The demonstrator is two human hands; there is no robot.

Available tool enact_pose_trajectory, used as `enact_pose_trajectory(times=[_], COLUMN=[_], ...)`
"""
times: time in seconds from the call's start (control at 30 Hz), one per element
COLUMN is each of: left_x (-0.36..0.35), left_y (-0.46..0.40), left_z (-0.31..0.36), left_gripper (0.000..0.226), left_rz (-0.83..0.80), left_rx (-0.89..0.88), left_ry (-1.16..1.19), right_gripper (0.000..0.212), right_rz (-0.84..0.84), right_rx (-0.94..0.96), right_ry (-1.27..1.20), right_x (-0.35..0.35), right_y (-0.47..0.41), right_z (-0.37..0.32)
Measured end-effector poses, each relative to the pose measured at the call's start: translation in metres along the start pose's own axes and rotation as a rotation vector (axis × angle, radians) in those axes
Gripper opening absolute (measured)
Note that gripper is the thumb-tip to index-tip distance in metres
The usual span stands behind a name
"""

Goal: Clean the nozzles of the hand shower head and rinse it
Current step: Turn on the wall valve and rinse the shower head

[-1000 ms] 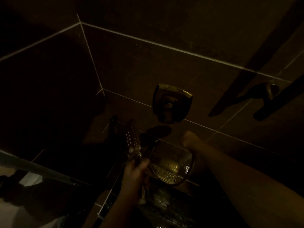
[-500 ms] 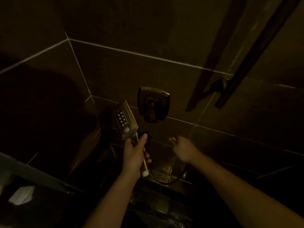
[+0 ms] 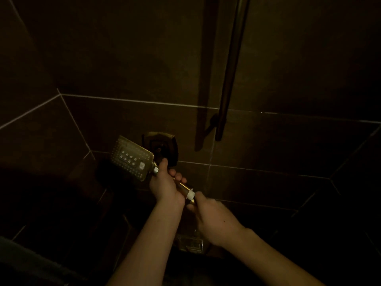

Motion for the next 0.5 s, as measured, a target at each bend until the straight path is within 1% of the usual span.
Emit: enact_pose_trajectory(times=[0.13,0.23,0.4,0.5], left_x=[-0.013,-0.018,-0.029,-0.030], left_y=[0.015,0.018,0.010,0.007], left_z=[-0.009,-0.014,-0.027,-0.033], left_gripper=[0.015,0.027,0.034,0.033], left_rz=[-0.020,-0.029,-0.039,-0.045], left_rx=[0.007,0.015,0.070,0.074], left_ry=[0.021,0.018,0.017,-0.002], right_gripper=[0.013,0.010,0.017,0.021], right_rz=[0.068,0.078,0.057,0.036], right_rx=[0.007,-0.014,-0.048,-0.073], right_ry=[0.064,0.060,0.117,0.116], right_x=[0.023,0.031,0.040,0.037], right_y=[0.013,0.018,0.012,0.011], right_z=[0.003,0.010,0.023,0.030])
Point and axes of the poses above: each hand's wrist, its own y-axis away from the middle knuckle, its own x-axis out of the back of the hand, z = x × y, the point moved 10 cm from there along -y, towards the middle knuckle, and after that the axes turned 10 degrees about x, right-handed, at the moved point
